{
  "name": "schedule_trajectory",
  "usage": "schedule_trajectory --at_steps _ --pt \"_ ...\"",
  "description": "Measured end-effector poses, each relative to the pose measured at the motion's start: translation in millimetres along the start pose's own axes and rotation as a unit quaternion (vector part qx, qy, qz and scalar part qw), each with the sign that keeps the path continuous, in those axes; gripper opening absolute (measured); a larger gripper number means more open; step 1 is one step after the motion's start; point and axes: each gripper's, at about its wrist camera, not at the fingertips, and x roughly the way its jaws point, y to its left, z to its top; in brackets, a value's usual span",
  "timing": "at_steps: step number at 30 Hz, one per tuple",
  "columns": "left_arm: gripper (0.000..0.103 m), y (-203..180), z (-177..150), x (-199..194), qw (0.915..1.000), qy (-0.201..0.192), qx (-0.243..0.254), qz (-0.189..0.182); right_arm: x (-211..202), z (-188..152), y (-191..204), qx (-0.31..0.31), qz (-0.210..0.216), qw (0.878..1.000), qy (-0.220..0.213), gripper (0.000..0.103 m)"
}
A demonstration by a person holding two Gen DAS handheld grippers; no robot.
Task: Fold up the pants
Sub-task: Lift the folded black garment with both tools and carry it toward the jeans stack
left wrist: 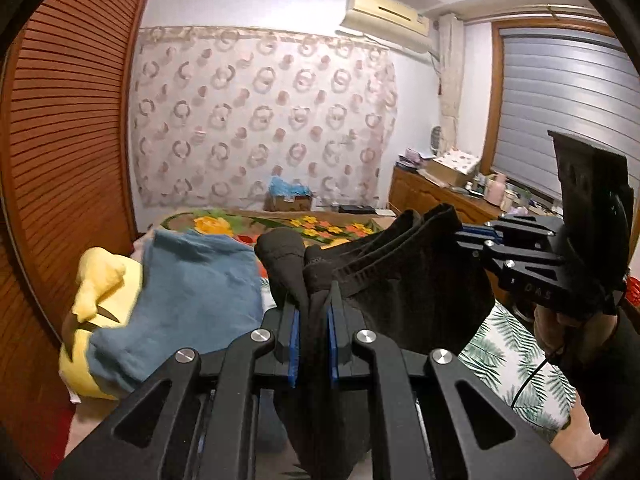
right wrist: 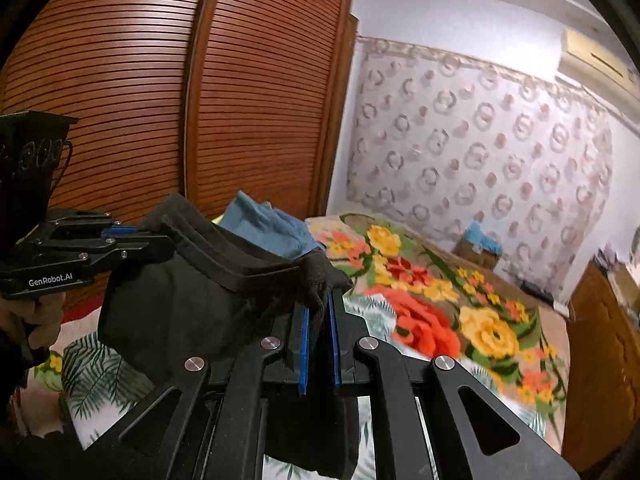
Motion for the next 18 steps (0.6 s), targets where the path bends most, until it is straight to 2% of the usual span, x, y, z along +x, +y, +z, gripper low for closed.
schedule_trajectory --at_steps 5,18 --pt "0.012 18.3 6.7 0.2 0.9998 -0.01 -0.006 0.019 25.8 11.5 -4.3 -0.016 0.005 1.0 -0.01 0.008" --pt "0.012 45.6 11.1 11.7 0.998 -0.031 -0.014 0.054 67.2 14.1 -12.2 -0.038 0.019 0.999 -0.008 0.008"
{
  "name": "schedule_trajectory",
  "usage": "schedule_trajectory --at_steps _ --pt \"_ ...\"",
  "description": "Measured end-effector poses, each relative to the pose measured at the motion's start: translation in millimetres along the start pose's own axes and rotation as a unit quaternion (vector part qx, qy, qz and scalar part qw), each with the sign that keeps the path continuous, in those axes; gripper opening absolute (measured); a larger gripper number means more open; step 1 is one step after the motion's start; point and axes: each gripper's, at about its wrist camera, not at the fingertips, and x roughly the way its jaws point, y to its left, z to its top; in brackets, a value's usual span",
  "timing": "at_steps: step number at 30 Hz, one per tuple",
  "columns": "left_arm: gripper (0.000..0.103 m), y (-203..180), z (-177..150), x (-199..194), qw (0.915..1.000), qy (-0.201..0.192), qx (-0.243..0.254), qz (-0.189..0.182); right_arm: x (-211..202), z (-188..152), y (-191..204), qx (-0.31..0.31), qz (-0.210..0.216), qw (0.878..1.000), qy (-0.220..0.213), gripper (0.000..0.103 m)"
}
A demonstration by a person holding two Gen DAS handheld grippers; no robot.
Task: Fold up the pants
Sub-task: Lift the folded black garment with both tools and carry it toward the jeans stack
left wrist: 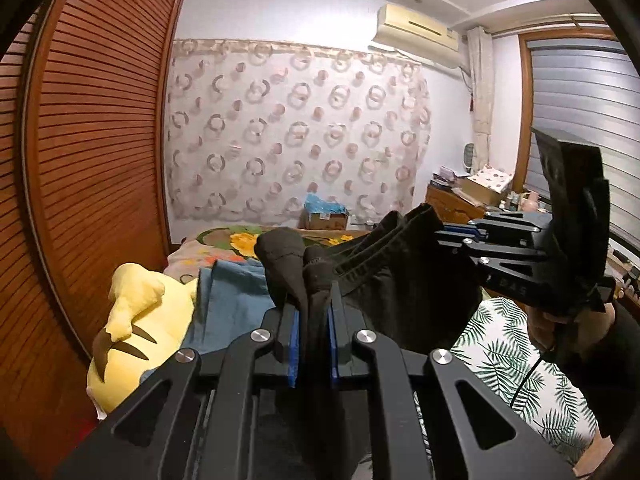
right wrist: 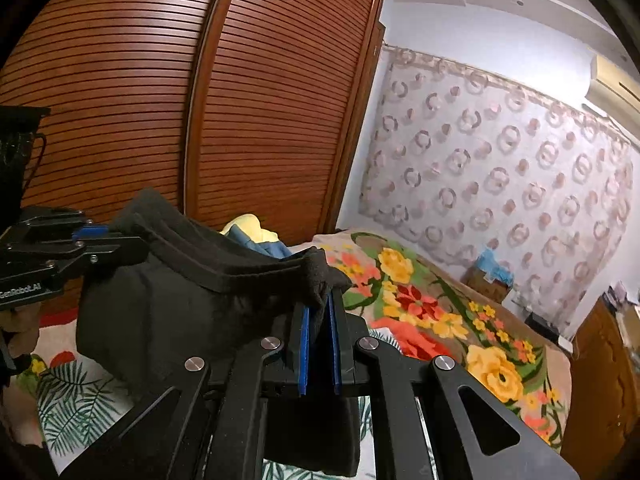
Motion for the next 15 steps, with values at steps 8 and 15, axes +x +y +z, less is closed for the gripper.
schedule_trajectory --at_steps 8,15 --pt "0.012 21.6 -9.3 -6.0 0.999 -0.014 -0.031 0.031 25.6 13.6 -3.2 -0.022 0.023 0.999 -0.004 0.008" --pt "0.012 33.7 -23.0 -12.7 0.9965 -0.029 -0.064 0.045 43.8 22.8 3.4 -0.07 0.04 0.997 -0.016 0.008"
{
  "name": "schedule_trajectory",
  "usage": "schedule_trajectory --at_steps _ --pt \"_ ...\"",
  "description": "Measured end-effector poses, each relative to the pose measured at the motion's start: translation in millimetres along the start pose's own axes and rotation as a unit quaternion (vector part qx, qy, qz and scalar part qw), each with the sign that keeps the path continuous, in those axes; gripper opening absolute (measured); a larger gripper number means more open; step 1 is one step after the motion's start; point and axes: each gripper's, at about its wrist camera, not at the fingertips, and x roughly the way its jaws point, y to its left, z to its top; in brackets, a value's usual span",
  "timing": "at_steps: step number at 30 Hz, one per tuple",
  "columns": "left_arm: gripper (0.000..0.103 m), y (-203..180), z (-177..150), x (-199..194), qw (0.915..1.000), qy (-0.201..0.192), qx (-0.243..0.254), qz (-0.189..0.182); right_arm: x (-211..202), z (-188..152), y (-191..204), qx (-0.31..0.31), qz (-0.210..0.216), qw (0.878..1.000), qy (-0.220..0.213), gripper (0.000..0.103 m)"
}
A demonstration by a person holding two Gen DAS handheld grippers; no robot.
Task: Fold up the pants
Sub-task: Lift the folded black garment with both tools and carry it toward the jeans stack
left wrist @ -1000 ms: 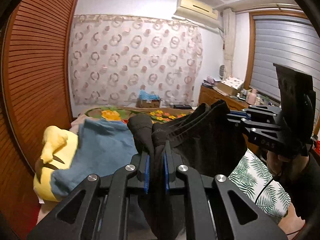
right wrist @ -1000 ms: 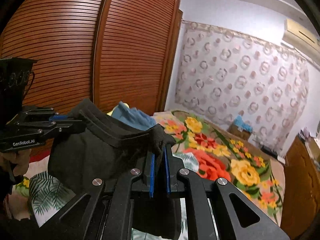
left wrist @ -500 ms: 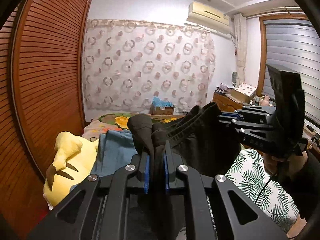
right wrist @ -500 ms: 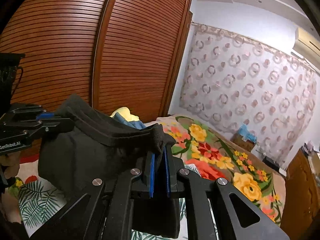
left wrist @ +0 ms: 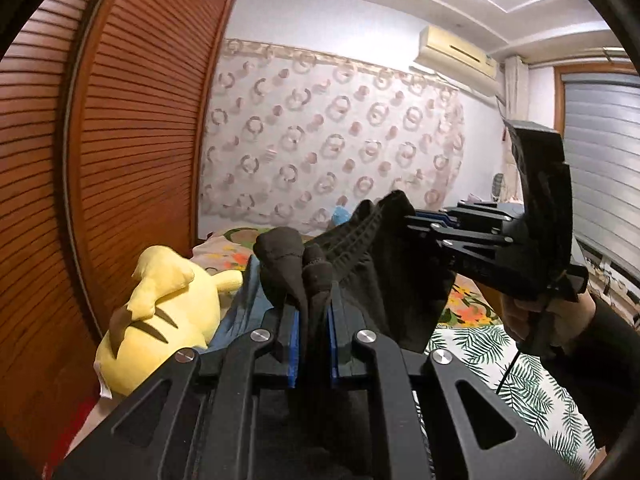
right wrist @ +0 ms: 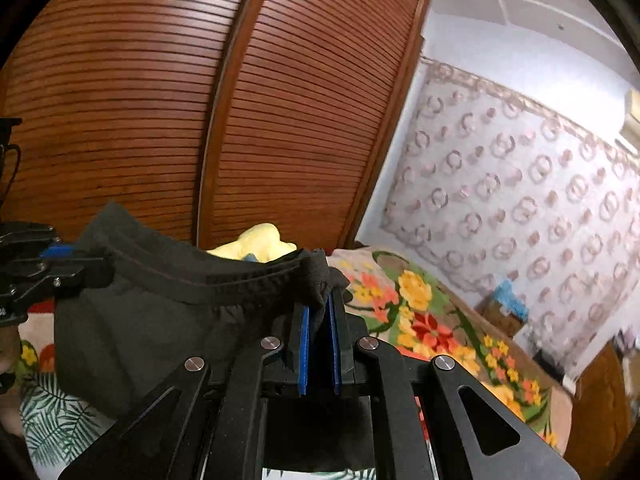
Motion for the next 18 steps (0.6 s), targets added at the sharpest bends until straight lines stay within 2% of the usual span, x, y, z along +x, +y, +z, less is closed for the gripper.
schedule_trajectory --at_steps 4,7,11,18 --pt "0.012 10.7 -6.9 -1.0 0.9996 -0.005 -0.023 0.016 15.4 2.6 0.4 -0.013 0.007 1.0 0.004 0.008" --pt "0.012 12.9 -15.8 4.0 0.9989 0.007 -0.026 0.038 30.2 4.2 0.7 -0.023 0.02 1.0 0.008 0.008" --pt "0.012 17.1 -27.3 8.3 0.998 0.027 -0.039 0.042 43.1 2.7 -2.2 -0.029 0.037 0.999 0.015 0.008" --pt "0.012 19.9 -30.8 6.6 0.9967 0.04 -0.045 0.054 60.4 1.7 -7.2 -0.026 0.059 0.997 0.037 0.008"
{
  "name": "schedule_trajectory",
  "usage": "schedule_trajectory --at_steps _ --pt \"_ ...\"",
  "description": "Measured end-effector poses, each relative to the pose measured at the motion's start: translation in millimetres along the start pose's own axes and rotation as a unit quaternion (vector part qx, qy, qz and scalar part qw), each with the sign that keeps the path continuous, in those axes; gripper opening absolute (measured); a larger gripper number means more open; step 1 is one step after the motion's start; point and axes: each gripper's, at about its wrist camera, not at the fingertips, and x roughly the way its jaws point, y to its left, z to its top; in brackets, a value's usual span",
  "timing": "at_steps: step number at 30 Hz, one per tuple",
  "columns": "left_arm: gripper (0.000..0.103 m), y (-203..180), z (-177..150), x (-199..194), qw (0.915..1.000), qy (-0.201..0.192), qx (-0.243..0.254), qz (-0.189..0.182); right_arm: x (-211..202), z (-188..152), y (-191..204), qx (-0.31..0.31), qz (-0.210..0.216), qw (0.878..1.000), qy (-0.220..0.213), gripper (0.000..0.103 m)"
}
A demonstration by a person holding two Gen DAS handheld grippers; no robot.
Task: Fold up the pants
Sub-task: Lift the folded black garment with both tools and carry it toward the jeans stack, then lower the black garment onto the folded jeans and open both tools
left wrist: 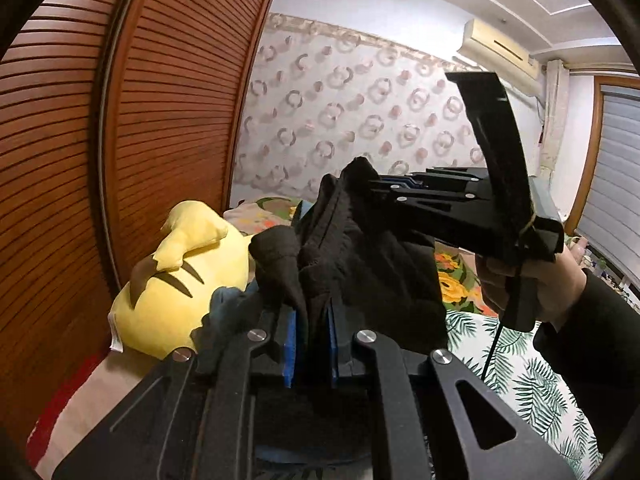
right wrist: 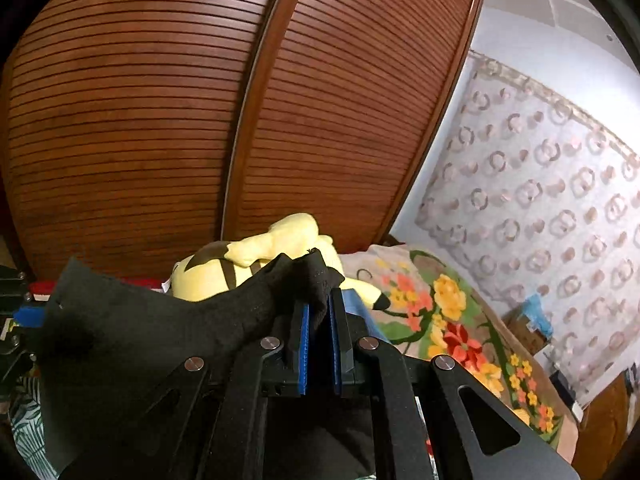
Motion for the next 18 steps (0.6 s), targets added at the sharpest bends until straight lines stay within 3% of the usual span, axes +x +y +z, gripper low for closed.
schedule_trajectory --at_steps 5,7,11,18 --pt "0.012 4.0 -5.7 2.8 0.9999 0.006 -0.012 0.006 9.4 0.7 -9.9 0.038 0.004 0.999 0.034 0.009" --pt "0.012 3.3 -9.4 4.5 0.9998 0.011 -0.012 0.009 13.1 1.8 -12.0 0.051 0.005 0.998 0.045 0.015" --pt "0.012 2.4 -14.2 3.8 0.9998 0.011 -0.012 0.015 2.3 4.4 -21.0 0.073 0.013 0.997 0.03 0.028" --pt "0.012 5.2 -15.9 8.0 0.9994 0.016 -0.018 0.026 -33.3 -13.9 -35.7 0.117 0.037 0.992 0.01 0.031"
